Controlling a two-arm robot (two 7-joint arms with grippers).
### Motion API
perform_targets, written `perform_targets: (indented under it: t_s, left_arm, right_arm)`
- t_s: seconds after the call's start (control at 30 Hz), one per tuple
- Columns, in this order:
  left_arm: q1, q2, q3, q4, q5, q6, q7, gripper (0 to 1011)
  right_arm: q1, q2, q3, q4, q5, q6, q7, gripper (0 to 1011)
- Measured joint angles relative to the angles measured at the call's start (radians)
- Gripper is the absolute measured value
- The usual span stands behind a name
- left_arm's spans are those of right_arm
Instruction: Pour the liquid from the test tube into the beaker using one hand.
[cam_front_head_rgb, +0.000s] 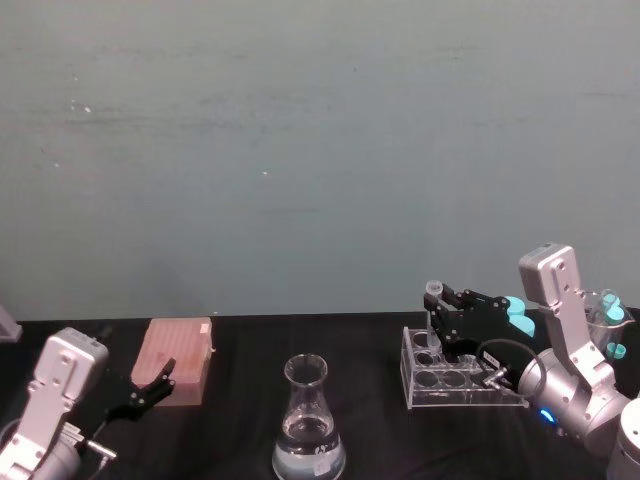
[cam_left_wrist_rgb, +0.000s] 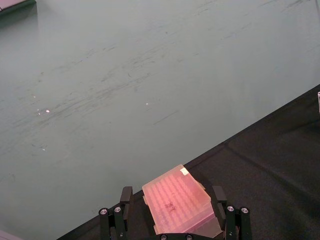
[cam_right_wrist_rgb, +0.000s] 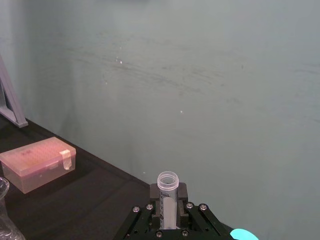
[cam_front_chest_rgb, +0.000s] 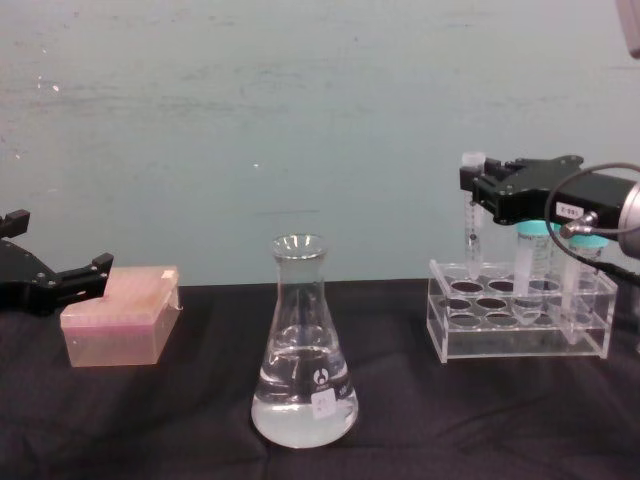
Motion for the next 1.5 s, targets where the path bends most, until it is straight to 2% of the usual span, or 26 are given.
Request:
perform_targets:
  t_s: [0.67, 0.9, 1.2, 1.5]
  left_arm:
    - [0.0, 0.0, 0.0, 0.0, 0.0, 0.0, 0.0, 1000]
    - [0.0, 0.0, 0.0, 0.0, 0.0, 0.0, 0.0, 1000]
    - [0.0, 0.0, 0.0, 0.0, 0.0, 0.0, 0.0, 1000]
    - [0.0, 0.0, 0.0, 0.0, 0.0, 0.0, 0.0, 1000]
  right_arm:
    - [0.043, -0.03, -0.004, 0.096, 0.011, 0.015, 0.033, 191]
    - [0.054, -0.036, -0.012, 0.124, -0.002, 0.013, 0.033, 190]
    - [0.061, -0.042, -0.015, 0.149, -0.014, 0.007, 0.03, 190]
    - [0.063, -0.042, -0.016, 0.156, -0.005, 0.022, 0.049, 190]
